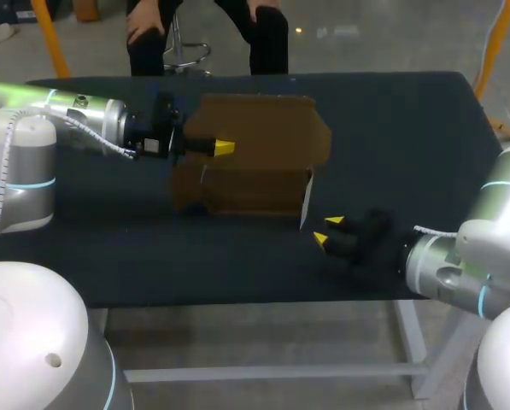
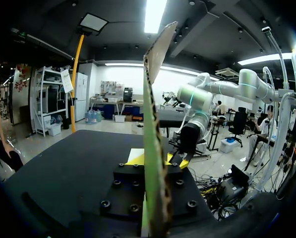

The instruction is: Assemble the packaging by folding the flat box into shape, placing the metal phone stand inside, and closing the box properly

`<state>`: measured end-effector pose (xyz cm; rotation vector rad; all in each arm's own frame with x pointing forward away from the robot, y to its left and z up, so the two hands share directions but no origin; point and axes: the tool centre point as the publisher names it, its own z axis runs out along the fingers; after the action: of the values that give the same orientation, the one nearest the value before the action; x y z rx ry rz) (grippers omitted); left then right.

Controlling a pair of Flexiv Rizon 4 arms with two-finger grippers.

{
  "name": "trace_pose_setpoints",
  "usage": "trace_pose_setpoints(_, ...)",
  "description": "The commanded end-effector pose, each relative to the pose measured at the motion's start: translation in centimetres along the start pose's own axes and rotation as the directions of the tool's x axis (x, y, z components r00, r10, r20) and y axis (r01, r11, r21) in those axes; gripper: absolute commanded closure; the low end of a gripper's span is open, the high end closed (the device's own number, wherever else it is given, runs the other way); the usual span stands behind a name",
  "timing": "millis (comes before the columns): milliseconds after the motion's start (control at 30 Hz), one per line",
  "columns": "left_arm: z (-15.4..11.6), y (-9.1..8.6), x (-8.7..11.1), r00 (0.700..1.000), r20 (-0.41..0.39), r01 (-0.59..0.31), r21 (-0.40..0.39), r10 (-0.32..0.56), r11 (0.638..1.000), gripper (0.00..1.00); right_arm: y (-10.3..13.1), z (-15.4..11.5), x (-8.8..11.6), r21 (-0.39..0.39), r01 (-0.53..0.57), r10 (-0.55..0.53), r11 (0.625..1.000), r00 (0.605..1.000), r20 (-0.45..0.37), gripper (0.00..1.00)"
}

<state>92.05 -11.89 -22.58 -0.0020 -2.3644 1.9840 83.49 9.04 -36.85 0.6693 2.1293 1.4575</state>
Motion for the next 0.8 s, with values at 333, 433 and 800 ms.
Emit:
trace_pose_setpoints(333,0.0,0.2,-0.1,1.0,-0.004,0.0,0.001,0.0,1.0,1.0,0.1,0.9,-4.2,-0.017,0.036,-0.038,0.999,0.988,-0.147,0.55)
trace_pose_setpoints(433,0.0,0.2,-0.1,1.0,-0.004,0.0,0.001,0.0,1.0,1.0,0.2,1.5,-5.0,-0.025,0.045,-0.049,0.999,0.982,-0.184,0.55)
trace_pose_setpoints(800,0.0,0.2,-0.1,1.0,-0.004,0.0,0.001,0.0,1.0,1.0,0.5,3.7,-7.0,-0.058,0.12,-0.133,0.991,0.92,-0.369,0.42)
